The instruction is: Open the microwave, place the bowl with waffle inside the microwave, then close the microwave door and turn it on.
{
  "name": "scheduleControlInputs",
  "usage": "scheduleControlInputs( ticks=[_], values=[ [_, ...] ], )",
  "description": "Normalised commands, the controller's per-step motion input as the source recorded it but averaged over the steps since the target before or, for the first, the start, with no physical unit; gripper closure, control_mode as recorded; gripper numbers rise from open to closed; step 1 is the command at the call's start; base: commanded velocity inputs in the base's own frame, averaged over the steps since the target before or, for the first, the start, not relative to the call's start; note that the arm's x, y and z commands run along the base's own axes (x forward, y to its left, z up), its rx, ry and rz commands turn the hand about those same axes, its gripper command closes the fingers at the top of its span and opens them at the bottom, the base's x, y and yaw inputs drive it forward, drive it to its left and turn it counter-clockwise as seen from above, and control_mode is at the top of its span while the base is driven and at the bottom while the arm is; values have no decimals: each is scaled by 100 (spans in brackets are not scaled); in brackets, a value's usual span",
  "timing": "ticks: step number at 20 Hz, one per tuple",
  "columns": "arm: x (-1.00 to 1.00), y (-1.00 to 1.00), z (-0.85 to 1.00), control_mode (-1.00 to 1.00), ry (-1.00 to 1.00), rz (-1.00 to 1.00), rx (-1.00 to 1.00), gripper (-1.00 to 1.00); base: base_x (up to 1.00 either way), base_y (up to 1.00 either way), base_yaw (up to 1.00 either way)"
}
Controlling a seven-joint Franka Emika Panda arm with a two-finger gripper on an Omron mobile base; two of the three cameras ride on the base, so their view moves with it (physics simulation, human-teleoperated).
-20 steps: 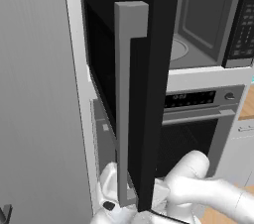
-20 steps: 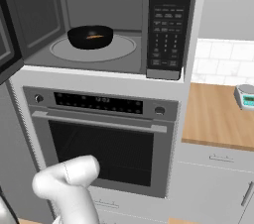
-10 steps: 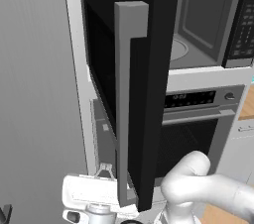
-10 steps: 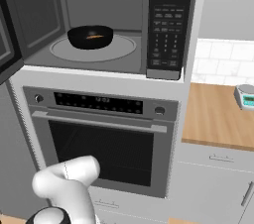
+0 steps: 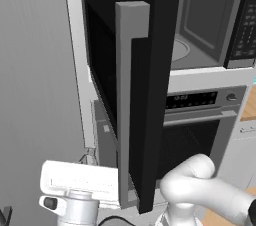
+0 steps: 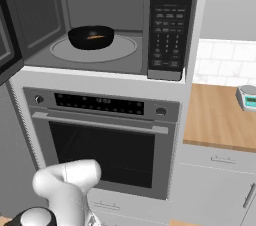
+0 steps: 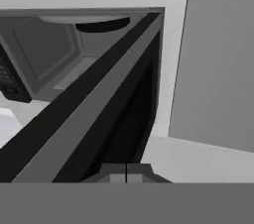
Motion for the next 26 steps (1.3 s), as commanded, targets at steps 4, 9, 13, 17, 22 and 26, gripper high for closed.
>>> scheduleControlInputs(
  ticks=[4, 9, 13, 17, 22, 26],
  values=[
    [2, -18, 87, -100, 2, -5, 10, 100, 0, 0, 0],
    [6, -29, 91, -100, 0, -3, 13, 100, 0, 0, 0],
    [11, -43, 94, -100, 0, -3, 14, 100, 0, 0, 0],
    [22, -50, 98, -100, 5, -1, 12, 100, 0, 0, 0],
    [43, -77, 86, -100, 18, 0, 12, 100, 0, 0, 0],
    [79, -98, 69, -100, 32, 0, 15, 100, 0, 0, 0]
  ],
)
